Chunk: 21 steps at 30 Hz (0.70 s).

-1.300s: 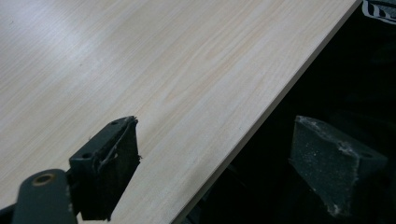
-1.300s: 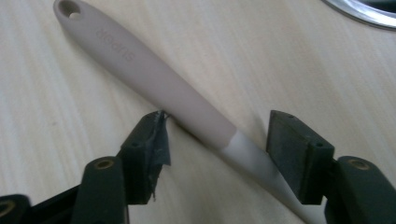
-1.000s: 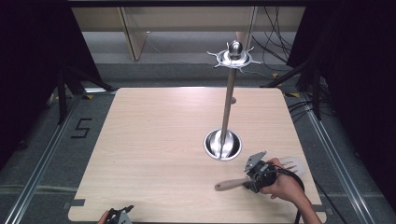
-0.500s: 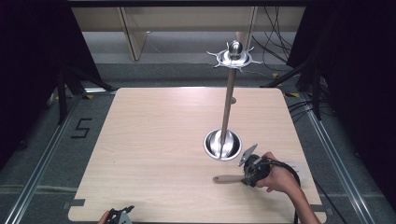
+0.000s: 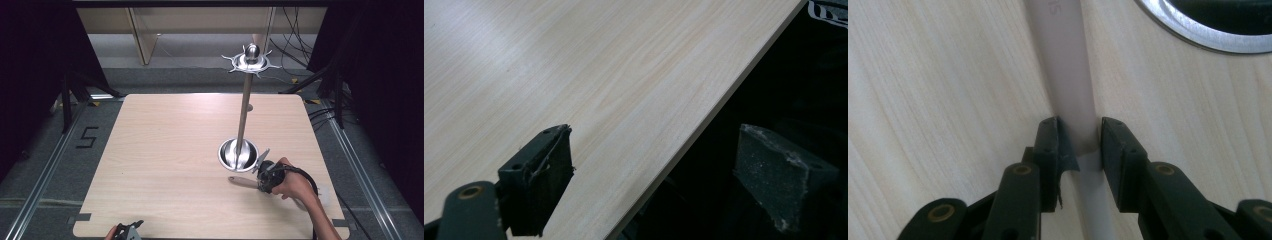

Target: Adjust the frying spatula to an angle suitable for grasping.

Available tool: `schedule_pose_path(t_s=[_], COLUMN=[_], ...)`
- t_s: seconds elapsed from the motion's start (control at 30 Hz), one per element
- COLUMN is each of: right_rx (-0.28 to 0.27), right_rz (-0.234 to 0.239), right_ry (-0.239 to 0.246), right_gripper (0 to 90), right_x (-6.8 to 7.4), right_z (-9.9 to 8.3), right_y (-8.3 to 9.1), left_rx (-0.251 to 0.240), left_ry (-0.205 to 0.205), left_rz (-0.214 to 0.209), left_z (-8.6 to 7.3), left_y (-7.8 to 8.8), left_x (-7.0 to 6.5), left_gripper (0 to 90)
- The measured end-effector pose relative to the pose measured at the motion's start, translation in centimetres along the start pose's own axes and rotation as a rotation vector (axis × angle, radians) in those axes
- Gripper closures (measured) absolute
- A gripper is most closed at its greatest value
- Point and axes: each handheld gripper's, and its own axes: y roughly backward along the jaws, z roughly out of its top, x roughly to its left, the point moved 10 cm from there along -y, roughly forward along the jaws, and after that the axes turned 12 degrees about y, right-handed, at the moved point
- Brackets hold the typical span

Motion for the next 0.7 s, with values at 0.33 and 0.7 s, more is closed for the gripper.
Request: schedule_pose_path(t_s=[0.33,0.7], right_rx=[0.028,0.104], right_rz=[0.038,0.003], right_ry=[0.078,0.092], right_gripper=[73.6,74.7], right_x=[0.0,0.2], right_z=[0.18,0.05], right_y=[-0.06,0.06], left_rx=[-0.017,-0.022], left_ry=[0.012,0.02], left_rz=[0.012,0.002], left_z=[0.14,0.21], left_y=[-0.23,-0.13], left_x=[-0.02,-0.16], left_gripper=[14.8,14.9])
